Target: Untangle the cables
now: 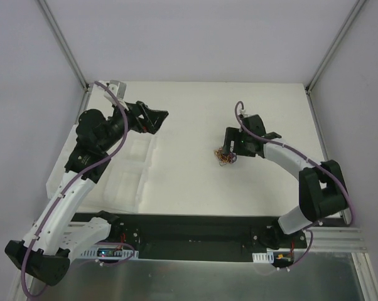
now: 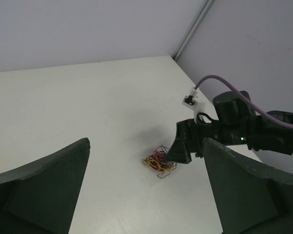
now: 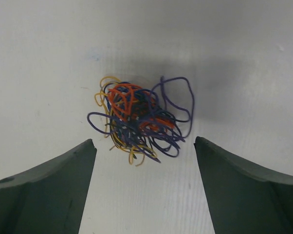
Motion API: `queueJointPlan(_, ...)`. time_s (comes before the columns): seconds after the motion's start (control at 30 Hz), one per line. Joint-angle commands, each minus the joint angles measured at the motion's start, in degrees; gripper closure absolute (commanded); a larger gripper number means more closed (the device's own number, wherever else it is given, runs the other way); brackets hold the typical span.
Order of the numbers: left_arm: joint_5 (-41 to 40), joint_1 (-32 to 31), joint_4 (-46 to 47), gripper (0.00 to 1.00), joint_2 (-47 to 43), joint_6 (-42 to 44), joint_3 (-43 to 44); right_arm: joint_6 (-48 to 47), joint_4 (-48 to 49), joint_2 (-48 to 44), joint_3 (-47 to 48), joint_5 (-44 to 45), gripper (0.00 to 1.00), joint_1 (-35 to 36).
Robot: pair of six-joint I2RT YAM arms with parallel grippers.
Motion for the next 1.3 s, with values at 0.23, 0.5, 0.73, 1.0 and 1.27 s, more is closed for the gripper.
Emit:
queueJointPlan(0.23,12.54,-1.20,-8.13,0.10,16.12,-3.02,7.69,2.00,11.22,5.45,-0.84,-4.23,0.87,12.68)
queueJointPlan(0.5,29.66,-2.34,-12.19,0.42,36.41,-10.49,14.02,4.82,21.53,-5.98,-13.95,-12.52,0.38,14.97)
queueJointPlan(0.73,28.92,-8.92,-21.05,0.50,48.93,-4.97,18.78,5.79,18.71,-12.67,-15.72,-8.91,0.31,13.84)
queueJointPlan(1.0,7.56,-16.75,-28.81,0.57,43.06,-2.58,18.88,11.41,25.12,-11.72,-19.24,-15.49,0.46,9.88)
queueJointPlan(1.27,6.66,-17.55,-17.83,0.49,37.68,-7.32,3.76,11.50,31.54,-3.54,-17.83,-19.89,0.48,9.88)
